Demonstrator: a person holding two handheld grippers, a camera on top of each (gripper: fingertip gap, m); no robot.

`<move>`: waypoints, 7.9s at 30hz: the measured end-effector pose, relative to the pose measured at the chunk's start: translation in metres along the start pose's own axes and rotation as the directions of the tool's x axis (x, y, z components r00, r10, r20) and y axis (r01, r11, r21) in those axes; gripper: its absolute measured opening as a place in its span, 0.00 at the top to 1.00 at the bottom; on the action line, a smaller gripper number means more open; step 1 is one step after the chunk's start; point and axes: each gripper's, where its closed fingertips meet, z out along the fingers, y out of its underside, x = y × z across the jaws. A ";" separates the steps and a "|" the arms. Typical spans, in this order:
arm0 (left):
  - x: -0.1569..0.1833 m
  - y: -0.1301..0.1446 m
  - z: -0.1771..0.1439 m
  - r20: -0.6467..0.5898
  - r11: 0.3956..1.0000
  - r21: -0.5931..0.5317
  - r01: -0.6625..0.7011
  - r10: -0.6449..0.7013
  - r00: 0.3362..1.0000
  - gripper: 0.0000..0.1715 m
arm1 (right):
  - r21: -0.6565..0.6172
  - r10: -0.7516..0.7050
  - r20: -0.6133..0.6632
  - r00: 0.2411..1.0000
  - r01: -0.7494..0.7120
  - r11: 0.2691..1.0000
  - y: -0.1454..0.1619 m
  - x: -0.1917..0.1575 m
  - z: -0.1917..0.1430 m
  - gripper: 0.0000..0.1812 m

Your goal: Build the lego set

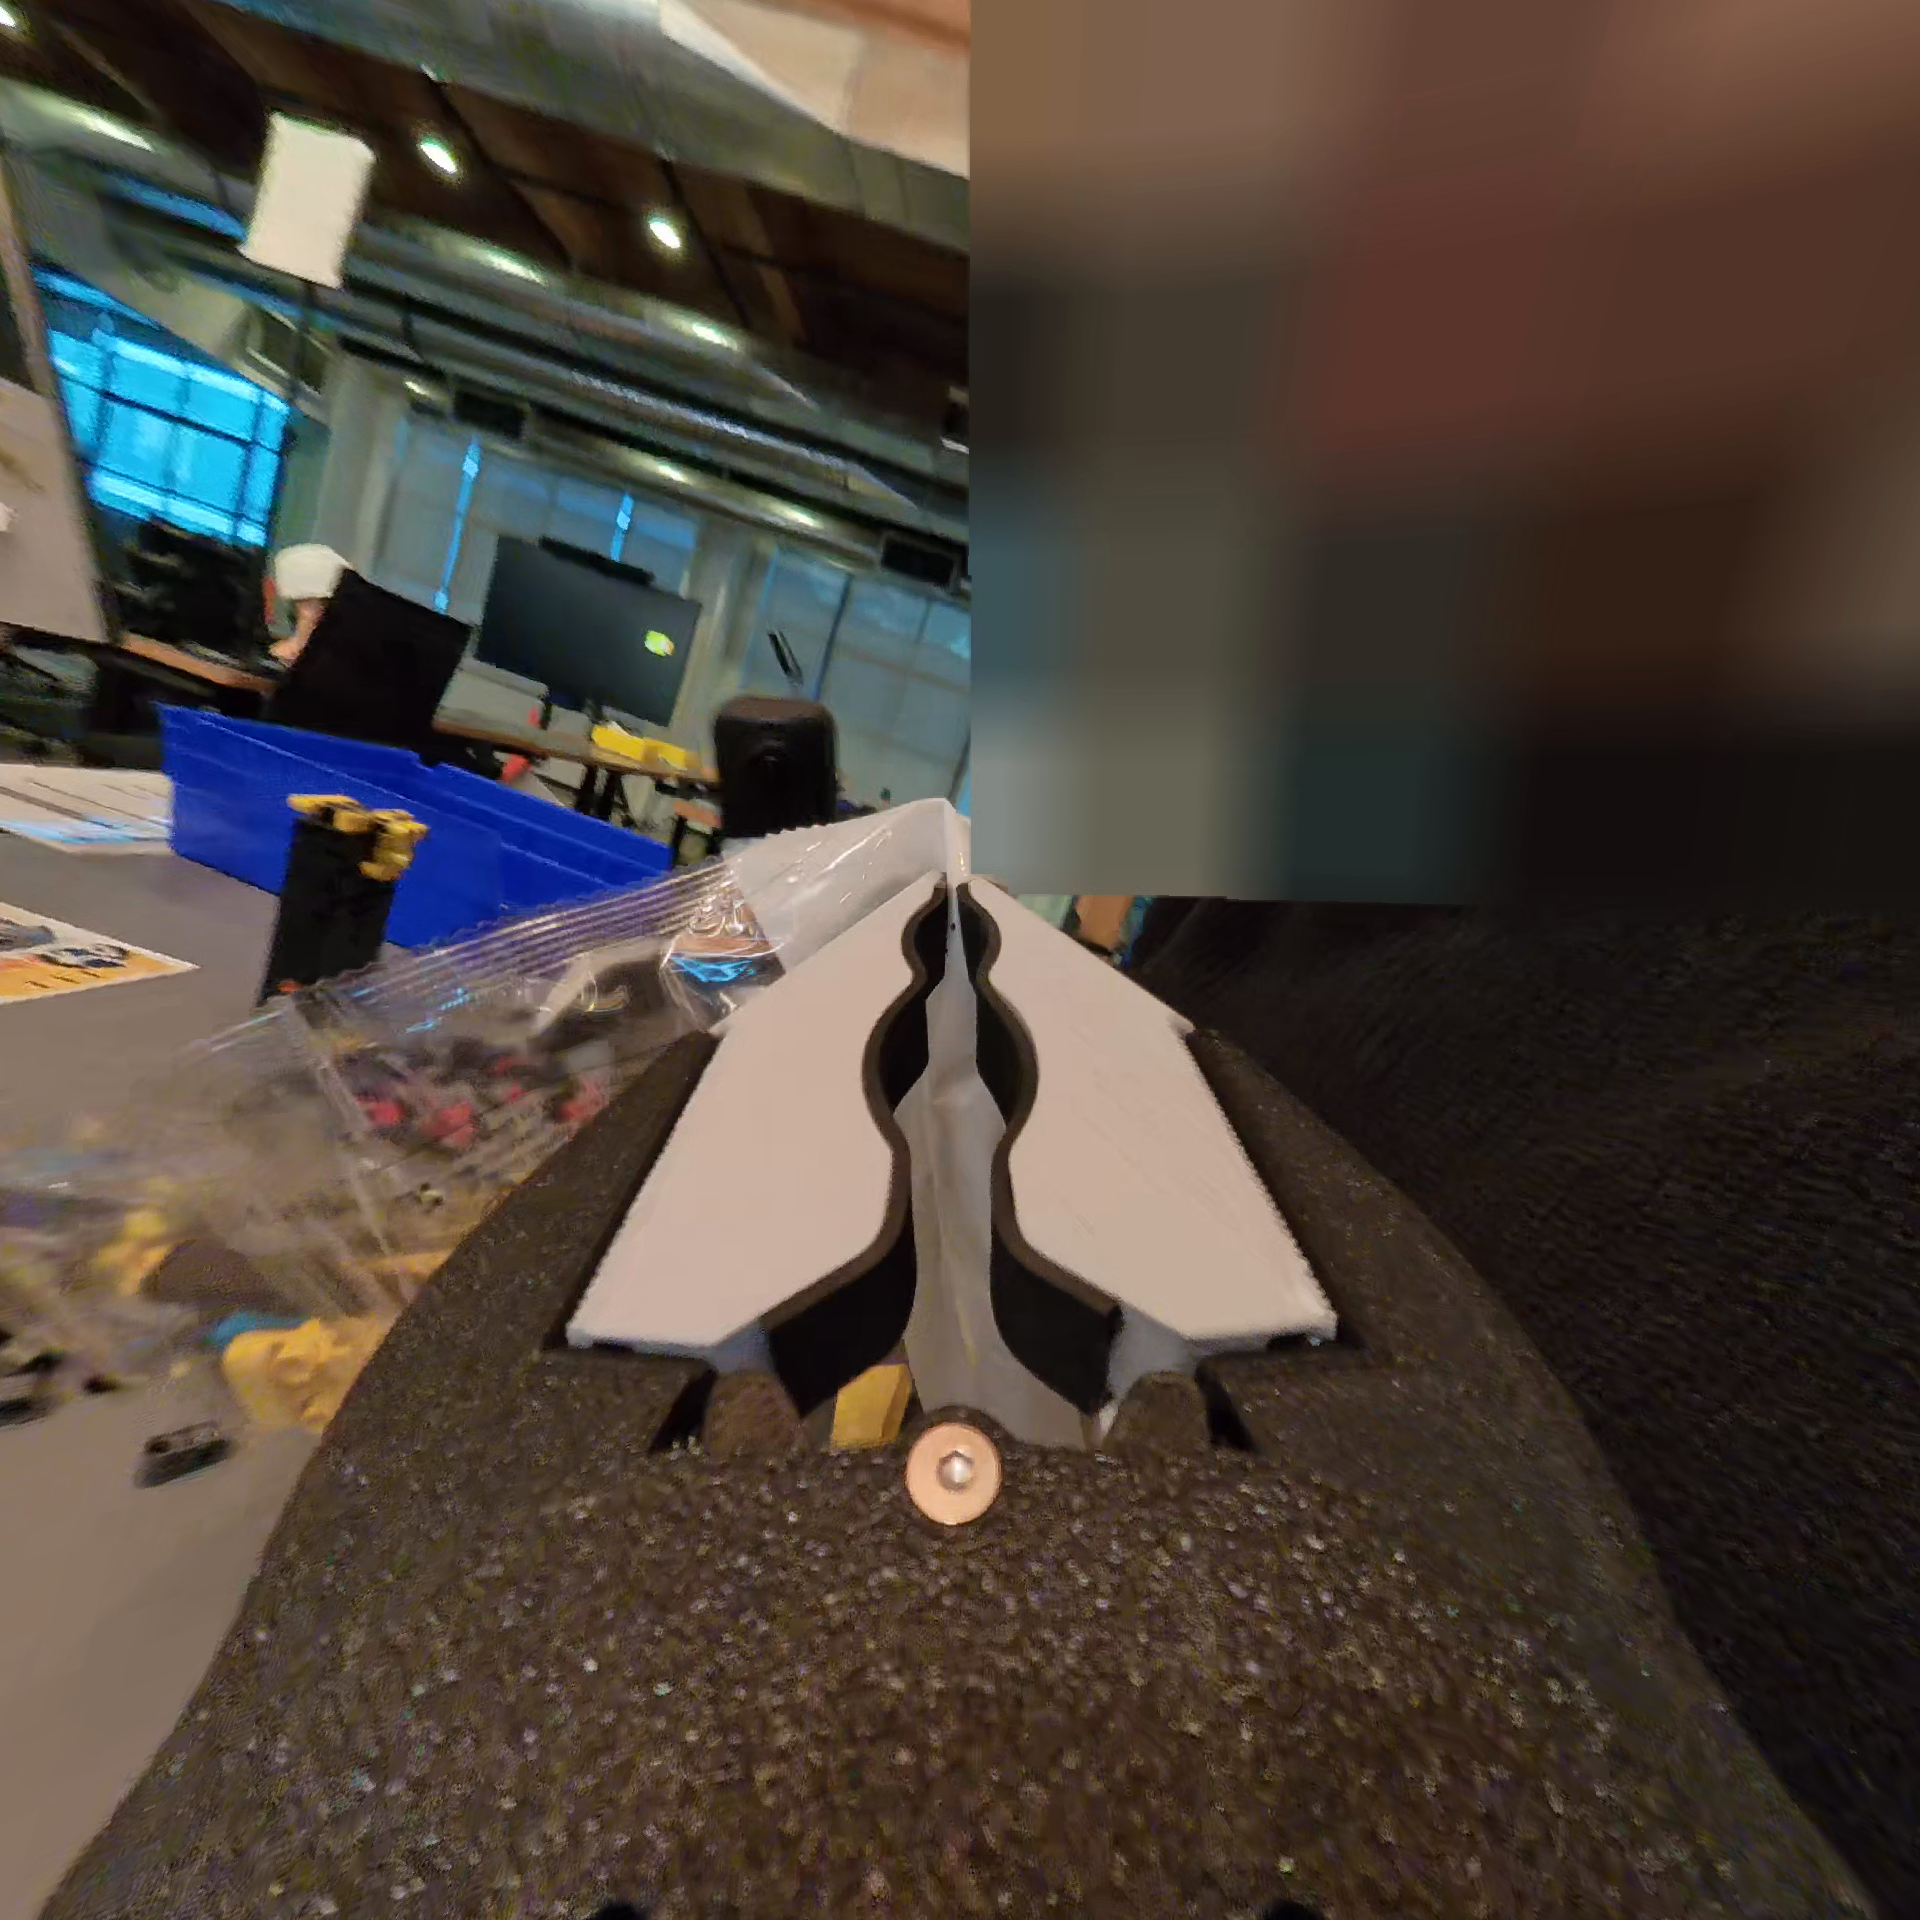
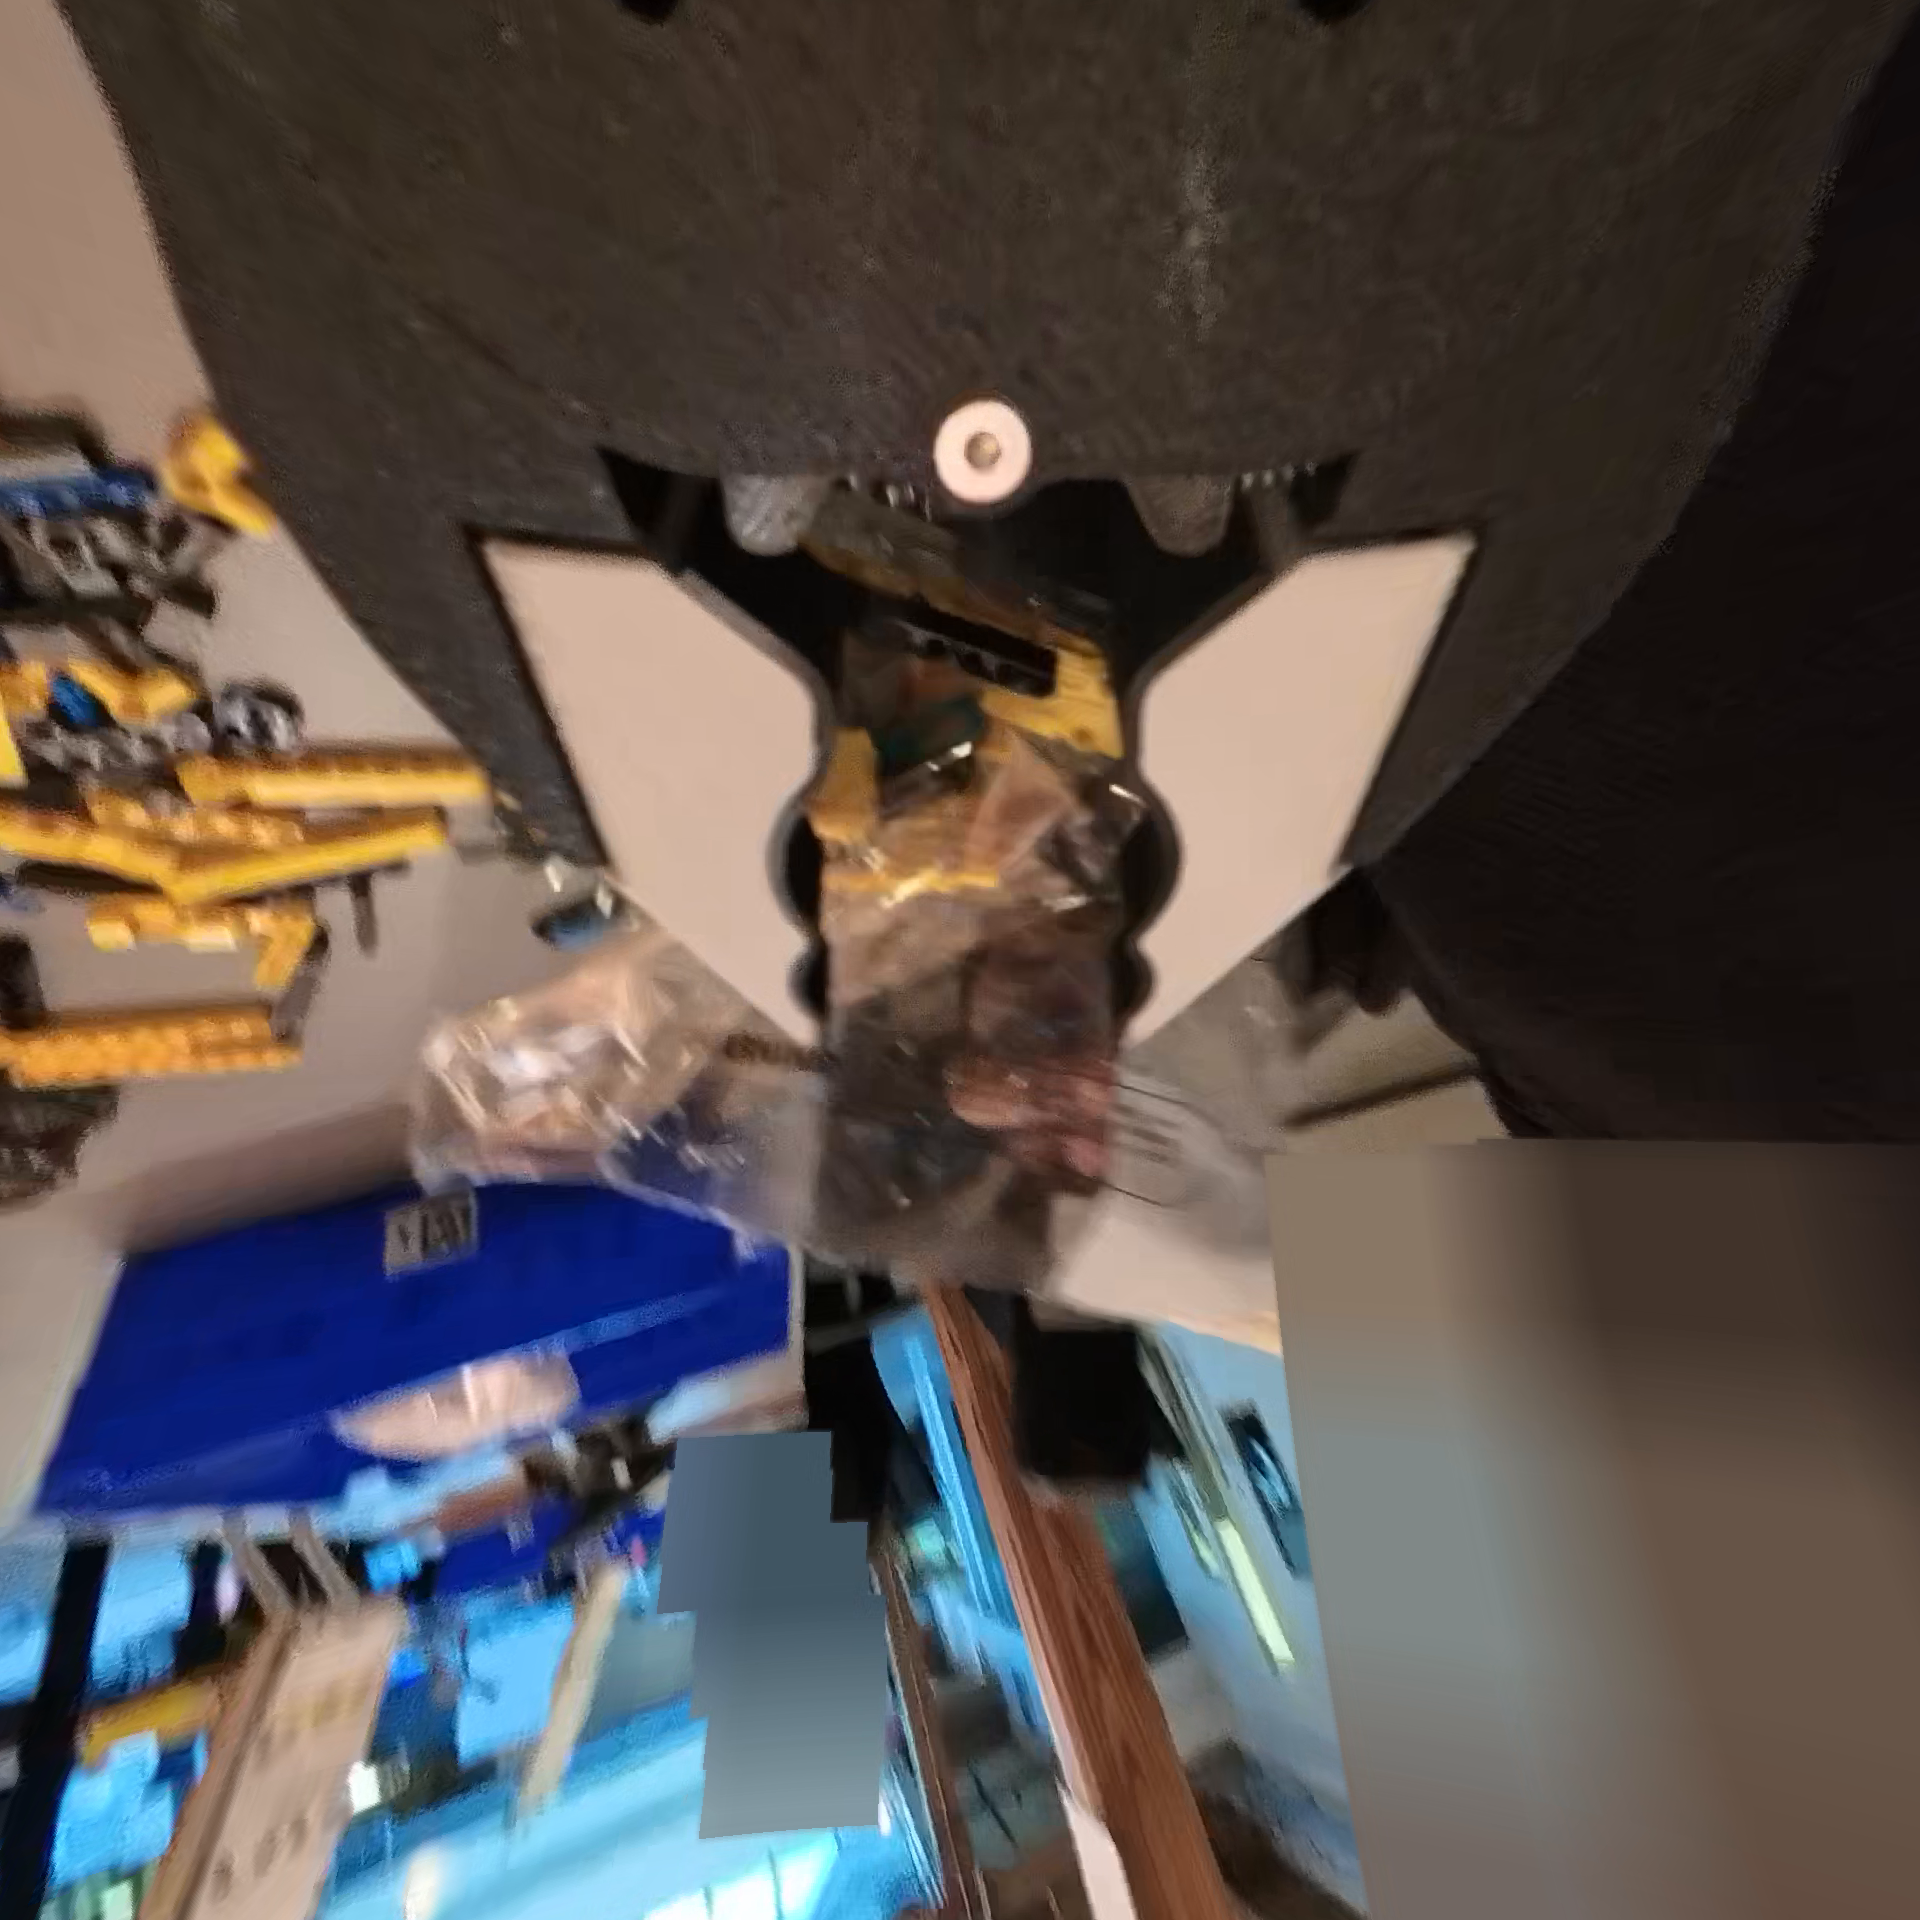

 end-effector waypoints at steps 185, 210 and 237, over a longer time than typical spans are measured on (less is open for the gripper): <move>-0.256 -0.019 -0.090 0.802 0.903 -0.380 0.203 0.211 0.559 0.77 | -0.380 0.330 -0.483 0.811 -0.533 0.756 -0.029 0.274 -0.025 0.93; -0.188 -0.012 -0.042 0.248 0.472 -0.778 -0.414 0.837 0.487 0.67 | -0.311 0.396 -0.442 0.805 -0.551 0.774 -0.021 0.278 -0.028 0.79; -0.212 -0.029 -0.027 0.342 0.395 -0.797 -0.457 0.919 0.198 1.00 | -0.078 0.097 -0.459 0.883 -0.149 0.986 -0.084 0.196 -0.053 0.62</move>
